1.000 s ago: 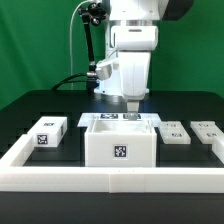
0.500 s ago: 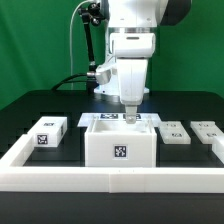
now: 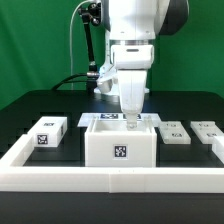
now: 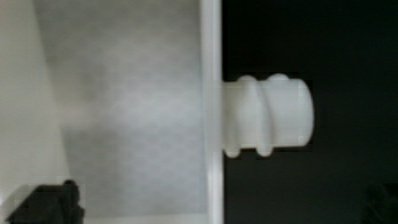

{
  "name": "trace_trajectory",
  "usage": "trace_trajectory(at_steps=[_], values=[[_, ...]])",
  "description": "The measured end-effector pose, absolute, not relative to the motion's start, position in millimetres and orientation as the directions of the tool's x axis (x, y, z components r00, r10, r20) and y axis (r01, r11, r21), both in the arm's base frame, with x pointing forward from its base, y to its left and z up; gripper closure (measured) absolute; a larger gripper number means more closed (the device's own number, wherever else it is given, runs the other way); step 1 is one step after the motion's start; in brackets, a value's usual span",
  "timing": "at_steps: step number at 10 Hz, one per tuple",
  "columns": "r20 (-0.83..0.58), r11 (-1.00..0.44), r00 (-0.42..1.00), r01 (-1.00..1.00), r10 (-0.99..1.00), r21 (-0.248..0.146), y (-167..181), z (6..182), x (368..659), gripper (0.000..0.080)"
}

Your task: Assemble cabinet

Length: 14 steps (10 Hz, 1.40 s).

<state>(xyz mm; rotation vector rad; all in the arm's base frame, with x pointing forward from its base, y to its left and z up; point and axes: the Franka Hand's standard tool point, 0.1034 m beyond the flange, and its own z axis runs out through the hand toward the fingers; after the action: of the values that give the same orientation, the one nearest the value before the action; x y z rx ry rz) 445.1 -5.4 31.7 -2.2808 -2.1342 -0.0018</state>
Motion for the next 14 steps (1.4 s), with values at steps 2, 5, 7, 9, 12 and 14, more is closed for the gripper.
trace_trajectory(at_steps=[2, 5, 7, 9, 12, 14], values=[[0.015, -0.074, 0.075, 0.997, 0.997, -0.027, -2.6, 25.3, 441.3, 0.0002], [0.015, -0.076, 0.076, 0.997, 0.997, -0.029, -2.6, 24.3, 441.2, 0.0002], [0.015, -0.085, 0.085, 0.996, 0.996, -0.029, -1.9, 24.3, 441.3, 0.0021], [0.015, -0.086, 0.087, 0.996, 0.996, -0.030, -2.5, 24.2, 441.0, 0.0406], [0.015, -0.087, 0.087, 0.996, 0.996, -0.030, -2.9, 24.1, 441.0, 0.0691], [0.015, -0.087, 0.088, 0.996, 0.996, -0.027, -3.1, 24.6, 441.6, 0.0765]])
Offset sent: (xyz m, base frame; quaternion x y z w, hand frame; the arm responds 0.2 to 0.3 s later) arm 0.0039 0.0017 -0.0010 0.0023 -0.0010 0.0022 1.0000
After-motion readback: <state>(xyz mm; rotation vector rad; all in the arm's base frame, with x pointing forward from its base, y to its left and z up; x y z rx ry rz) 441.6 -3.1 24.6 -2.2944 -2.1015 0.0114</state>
